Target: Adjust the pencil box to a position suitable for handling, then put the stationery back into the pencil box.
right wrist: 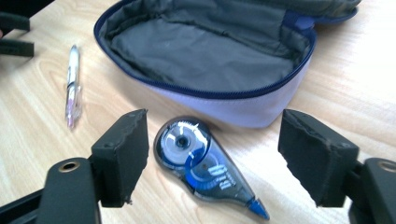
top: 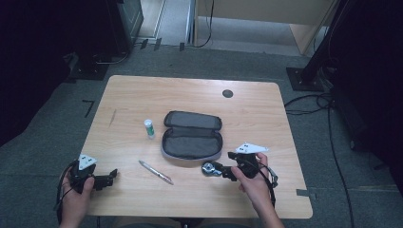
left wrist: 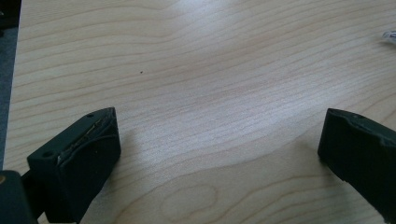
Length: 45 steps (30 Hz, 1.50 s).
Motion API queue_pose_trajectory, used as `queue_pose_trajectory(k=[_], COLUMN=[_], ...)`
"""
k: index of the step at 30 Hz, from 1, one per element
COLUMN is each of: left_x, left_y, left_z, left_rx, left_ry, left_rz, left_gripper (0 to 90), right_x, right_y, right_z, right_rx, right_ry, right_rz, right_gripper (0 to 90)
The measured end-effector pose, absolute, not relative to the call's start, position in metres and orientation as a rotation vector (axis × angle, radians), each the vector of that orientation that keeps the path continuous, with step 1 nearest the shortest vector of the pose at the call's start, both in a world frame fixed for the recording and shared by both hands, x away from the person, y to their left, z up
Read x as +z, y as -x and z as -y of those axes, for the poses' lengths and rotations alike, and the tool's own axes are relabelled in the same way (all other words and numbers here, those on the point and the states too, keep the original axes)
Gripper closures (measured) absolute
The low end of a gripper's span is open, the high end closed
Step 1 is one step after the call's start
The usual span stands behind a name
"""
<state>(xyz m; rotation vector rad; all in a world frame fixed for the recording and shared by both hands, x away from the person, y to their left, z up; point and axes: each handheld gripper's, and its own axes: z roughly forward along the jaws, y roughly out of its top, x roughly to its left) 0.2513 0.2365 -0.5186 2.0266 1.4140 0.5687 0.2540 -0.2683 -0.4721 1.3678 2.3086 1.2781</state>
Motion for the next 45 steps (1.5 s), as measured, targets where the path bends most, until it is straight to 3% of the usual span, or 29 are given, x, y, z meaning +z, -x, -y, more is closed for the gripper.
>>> queue_pose_trajectory(k=[24,45], left_x=[-0.519,-0.519], left_y=[-0.251,-0.252], left_z=[-0.237,-0.237], left_rx=[0.569,0.569], left_ry=[-2.028,-2.027], left_rz=[-1.414,-1.414], left_gripper=[0.0,0.0], right_x=[-0.501,-0.509], right_y=[-0.250,-0.257], right_z=[0.260,0.237], right_rx=[1.184,1.124], right_ry=[-1.183,-1.088], right_rz=[-2.447,-2.510], right_gripper=[20.2,23.0])
